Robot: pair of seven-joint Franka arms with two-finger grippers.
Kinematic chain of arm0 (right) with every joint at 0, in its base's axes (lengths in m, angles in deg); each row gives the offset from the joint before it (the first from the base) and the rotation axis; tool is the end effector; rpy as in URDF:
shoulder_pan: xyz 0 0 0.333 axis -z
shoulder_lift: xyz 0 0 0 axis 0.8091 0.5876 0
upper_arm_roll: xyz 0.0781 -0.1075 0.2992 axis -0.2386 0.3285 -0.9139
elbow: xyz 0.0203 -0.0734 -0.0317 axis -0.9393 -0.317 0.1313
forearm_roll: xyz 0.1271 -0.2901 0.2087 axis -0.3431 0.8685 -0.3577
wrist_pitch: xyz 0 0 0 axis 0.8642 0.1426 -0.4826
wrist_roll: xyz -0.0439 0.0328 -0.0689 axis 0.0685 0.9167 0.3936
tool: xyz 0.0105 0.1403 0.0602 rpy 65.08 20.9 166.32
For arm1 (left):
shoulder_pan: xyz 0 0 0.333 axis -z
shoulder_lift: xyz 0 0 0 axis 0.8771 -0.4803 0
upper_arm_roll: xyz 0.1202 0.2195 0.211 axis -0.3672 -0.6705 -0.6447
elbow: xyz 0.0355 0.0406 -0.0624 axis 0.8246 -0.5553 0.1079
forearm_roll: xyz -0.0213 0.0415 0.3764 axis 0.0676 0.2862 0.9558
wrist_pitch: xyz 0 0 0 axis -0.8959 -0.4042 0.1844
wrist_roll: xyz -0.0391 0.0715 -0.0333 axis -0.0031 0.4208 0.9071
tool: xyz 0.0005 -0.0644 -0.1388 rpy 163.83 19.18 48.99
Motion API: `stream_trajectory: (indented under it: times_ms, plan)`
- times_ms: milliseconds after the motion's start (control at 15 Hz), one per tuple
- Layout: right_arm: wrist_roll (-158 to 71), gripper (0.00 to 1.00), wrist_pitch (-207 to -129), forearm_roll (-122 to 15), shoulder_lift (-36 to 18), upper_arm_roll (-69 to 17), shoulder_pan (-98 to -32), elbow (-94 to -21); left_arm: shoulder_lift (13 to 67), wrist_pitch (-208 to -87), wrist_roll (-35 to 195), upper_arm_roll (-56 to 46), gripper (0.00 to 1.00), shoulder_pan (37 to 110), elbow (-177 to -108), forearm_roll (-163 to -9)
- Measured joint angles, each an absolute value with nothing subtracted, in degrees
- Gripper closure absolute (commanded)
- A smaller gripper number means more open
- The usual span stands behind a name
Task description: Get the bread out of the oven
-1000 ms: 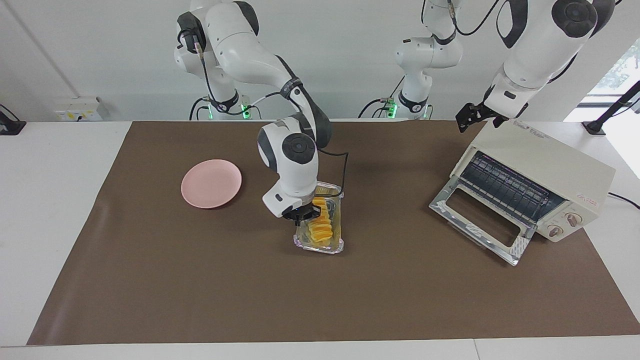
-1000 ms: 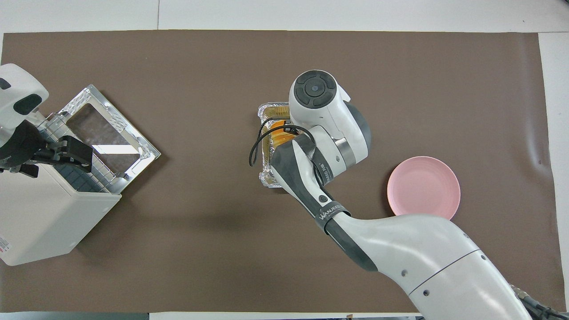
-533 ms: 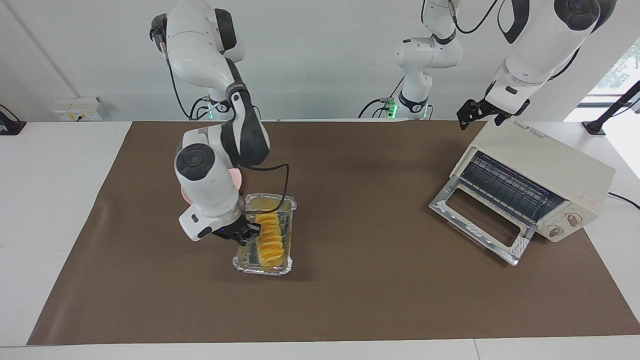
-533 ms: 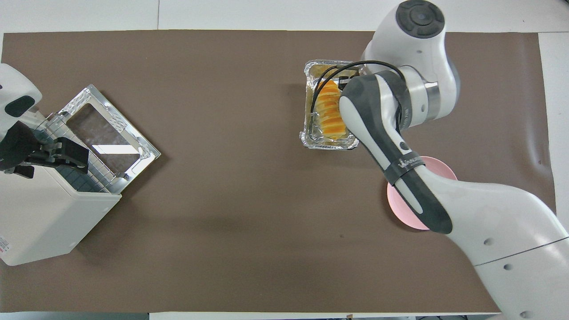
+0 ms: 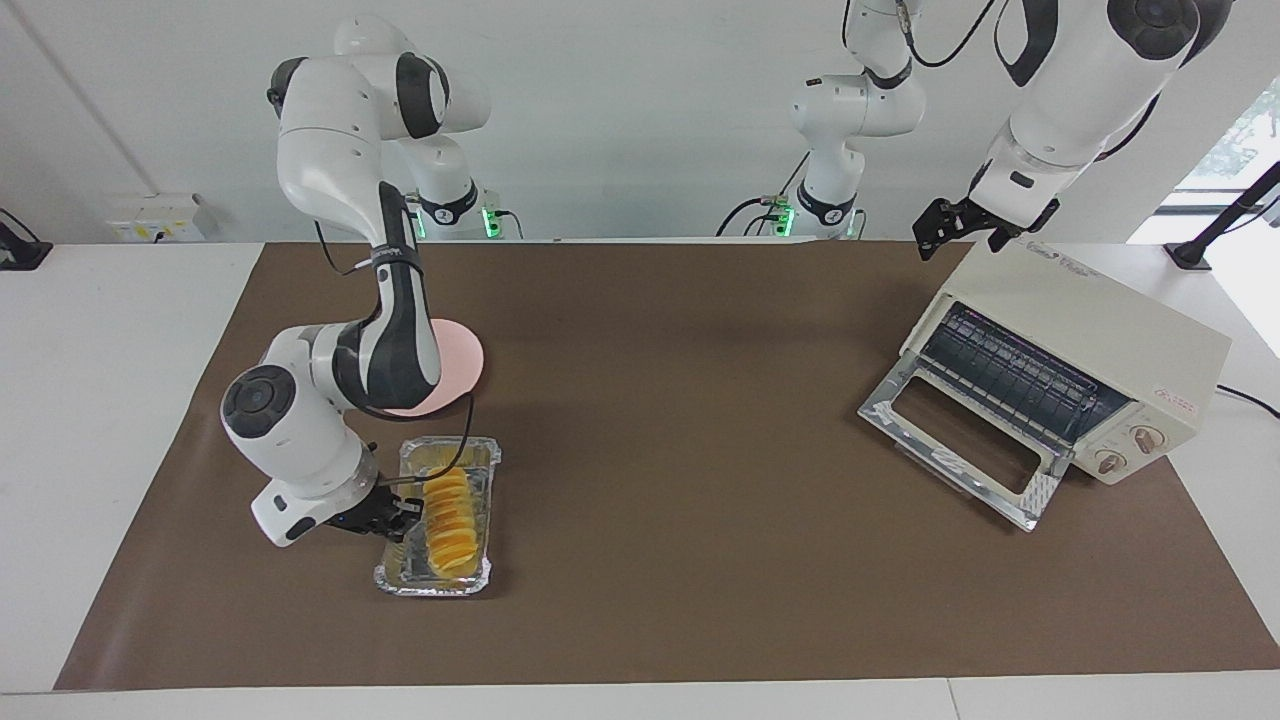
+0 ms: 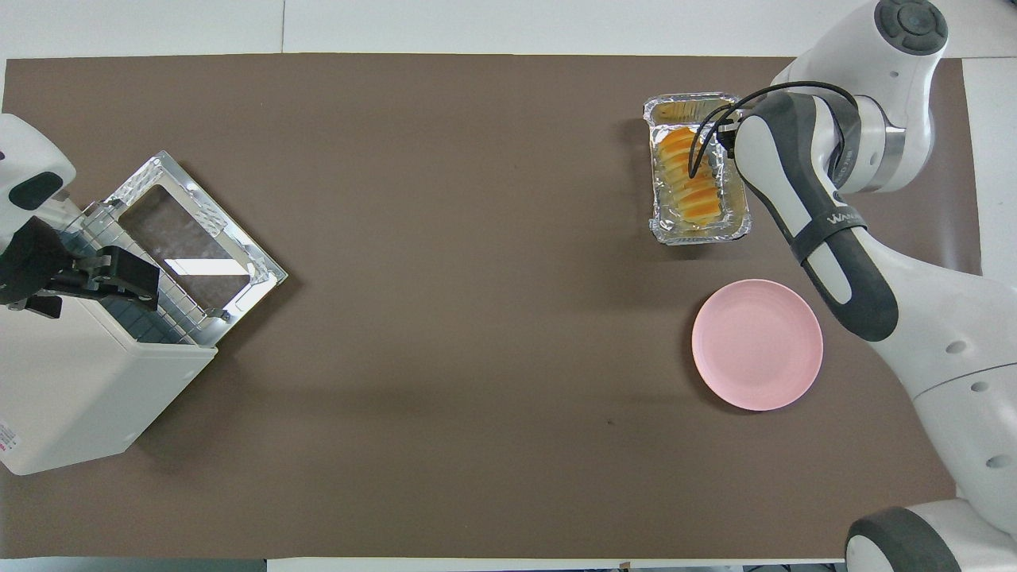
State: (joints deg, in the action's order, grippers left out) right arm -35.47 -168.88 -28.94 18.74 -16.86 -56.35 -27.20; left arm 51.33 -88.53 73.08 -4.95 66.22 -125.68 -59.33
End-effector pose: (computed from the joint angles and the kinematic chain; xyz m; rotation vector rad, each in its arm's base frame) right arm 0.7453 0.0197 0.2808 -3.0724 0.0489 -0.0576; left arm 0.4971 -0.0680 0.5738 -3.0800 -0.0112 0.2955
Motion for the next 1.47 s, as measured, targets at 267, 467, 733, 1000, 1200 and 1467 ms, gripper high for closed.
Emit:
stream_trajectory:
  times_ms: [267,467,733,1000,1200,1467]
  plan:
    - [-36.1,0.0,-169.5,-29.0,19.0,-17.1,-56.5,-26.6,51.3,-89.1,73.1,-5.0,0.0,66.2,-125.7,-61.4]
    - [-36.1,0.0,-169.2,-29.0,18.8,-17.1,-56.8,-25.9,51.3,-89.2,73.1,-4.7,0.0,66.2,-125.7,-61.6]
    - [-36.1,0.0,-161.1,-29.0,16.0,-17.1,-57.5,-24.7,51.3,-89.3,73.1,-5.1,0.0,66.2,-125.7,-61.6]
    - [-34.1,0.0,-160.6,-27.5,14.5,-17.0,-61.1,-24.9,51.3,-89.3,73.1,-5.4,0.0,66.1,-125.7,-61.6]
    - [-32.6,0.0,-165.0,-25.4,14.6,-16.9,-62.8,-28.4,51.3,-89.3,73.1,-5.4,0.0,66.1,-125.7,-61.6]
    - [-32.4,0.0,-169.6,-24.1,14.6,-16.9,-63.3,-33.0,51.3,-89.3,73.1,-5.4,0.0,66.1,-125.7,-61.6]
